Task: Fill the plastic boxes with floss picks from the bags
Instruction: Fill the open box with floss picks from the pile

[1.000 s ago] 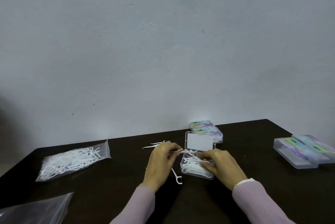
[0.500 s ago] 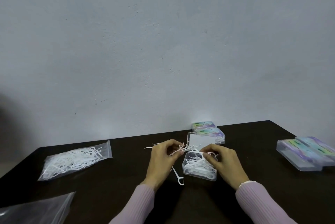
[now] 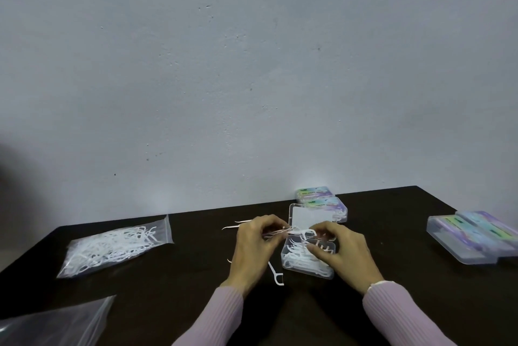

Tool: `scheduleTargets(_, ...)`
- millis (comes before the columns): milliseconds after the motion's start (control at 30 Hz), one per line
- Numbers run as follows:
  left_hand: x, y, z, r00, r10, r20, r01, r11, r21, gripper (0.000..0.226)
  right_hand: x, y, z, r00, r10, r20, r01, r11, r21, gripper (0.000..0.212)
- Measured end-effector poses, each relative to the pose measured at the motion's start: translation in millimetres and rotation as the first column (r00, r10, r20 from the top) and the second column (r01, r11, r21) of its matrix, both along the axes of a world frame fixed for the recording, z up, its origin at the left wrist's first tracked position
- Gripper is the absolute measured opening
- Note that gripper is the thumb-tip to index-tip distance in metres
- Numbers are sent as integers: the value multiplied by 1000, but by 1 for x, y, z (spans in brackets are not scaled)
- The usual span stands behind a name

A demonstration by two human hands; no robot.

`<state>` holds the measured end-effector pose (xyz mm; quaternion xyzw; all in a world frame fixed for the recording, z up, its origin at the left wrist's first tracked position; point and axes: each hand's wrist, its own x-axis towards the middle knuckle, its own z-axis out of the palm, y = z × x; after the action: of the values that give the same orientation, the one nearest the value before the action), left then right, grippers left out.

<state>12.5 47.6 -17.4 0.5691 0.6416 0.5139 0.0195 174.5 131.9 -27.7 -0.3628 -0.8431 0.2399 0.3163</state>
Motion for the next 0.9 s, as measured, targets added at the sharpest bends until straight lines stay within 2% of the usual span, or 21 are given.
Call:
scheduleTargets(67,5,0,3,996,-31,79,29,999,26,12,-1,-1,1,1000,-14,-6,13,998,-65,34)
scheduleTargets(267,12,0,8,971,-61,231,47,997,66,11,-4,-2,3,991,17,-135,-37,989,-146,10)
scheduleTargets(433,13,-1,10,970,-48,240,33,997,64,12,-2,-2,6,959,10,-283,-48,991,-127,10)
scheduleTargets(600,13,-2,10,974,-14,228,3,999,50,12,1,2,4,948,-72,-310,63,997,-40,9)
scheduleTargets(733,12,-2,10,972,3,233,-16,999,52,10,3,4,2,965,-104,-241,97,994,-40,12)
scheduleTargets(900,6,-1,5,962,35,272,-57,996,72,11,2,2,-1,998,-60,29,59,998,27,9)
